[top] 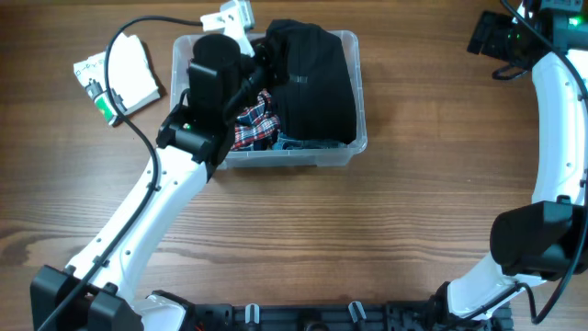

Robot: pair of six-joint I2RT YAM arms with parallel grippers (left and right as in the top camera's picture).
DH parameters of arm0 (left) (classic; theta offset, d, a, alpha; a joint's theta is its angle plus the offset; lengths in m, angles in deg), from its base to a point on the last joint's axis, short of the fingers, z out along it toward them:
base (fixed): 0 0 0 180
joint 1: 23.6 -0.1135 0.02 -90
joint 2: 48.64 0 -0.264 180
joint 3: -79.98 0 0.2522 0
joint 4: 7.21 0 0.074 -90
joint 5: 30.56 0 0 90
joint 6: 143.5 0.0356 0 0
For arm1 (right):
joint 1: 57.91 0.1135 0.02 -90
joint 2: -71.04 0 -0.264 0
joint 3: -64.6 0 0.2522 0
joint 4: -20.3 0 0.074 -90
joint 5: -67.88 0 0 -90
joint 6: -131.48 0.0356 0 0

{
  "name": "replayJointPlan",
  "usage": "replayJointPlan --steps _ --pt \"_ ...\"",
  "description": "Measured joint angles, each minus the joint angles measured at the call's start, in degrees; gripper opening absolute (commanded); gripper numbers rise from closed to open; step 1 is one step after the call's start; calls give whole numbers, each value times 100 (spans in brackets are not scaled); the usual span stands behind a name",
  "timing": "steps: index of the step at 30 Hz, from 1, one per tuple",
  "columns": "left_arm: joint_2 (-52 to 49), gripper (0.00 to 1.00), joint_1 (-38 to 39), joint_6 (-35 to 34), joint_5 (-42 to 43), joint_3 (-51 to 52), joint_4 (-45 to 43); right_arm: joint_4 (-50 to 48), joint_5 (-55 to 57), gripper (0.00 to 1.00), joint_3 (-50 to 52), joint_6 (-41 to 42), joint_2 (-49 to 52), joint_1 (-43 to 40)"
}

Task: Pack container
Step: 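Press and smooth the black garment flat with the left gripper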

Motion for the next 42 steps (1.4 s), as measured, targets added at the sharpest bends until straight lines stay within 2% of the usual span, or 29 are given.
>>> replayJointPlan --steps 2,5,11,13,18,32,42 --pt "-42 3 0 111 -24 -184 68 2 0 100 0 0 0 0" --pt "-216 3 31 372 -48 -721 772 0 0 100 0 0 0 0" --pt "-988 3 258 1069 -293 -2520 2693 0 0 100 0 0 0 0" --pt "-1235 4 326 1241 -389 -2938 2924 -2 0 100 0 0 0 0" --pt "-1825 4 393 1486 -586 -3366 2949 -4 0 100 0 -2 0 0" --pt "-4140 4 391 1569 -1113 -3377 2868 -17 0 100 0 0 0 0" --pt "-4081 4 428 1606 -1167 -3501 3333 -20 0 100 0 0 0 0"
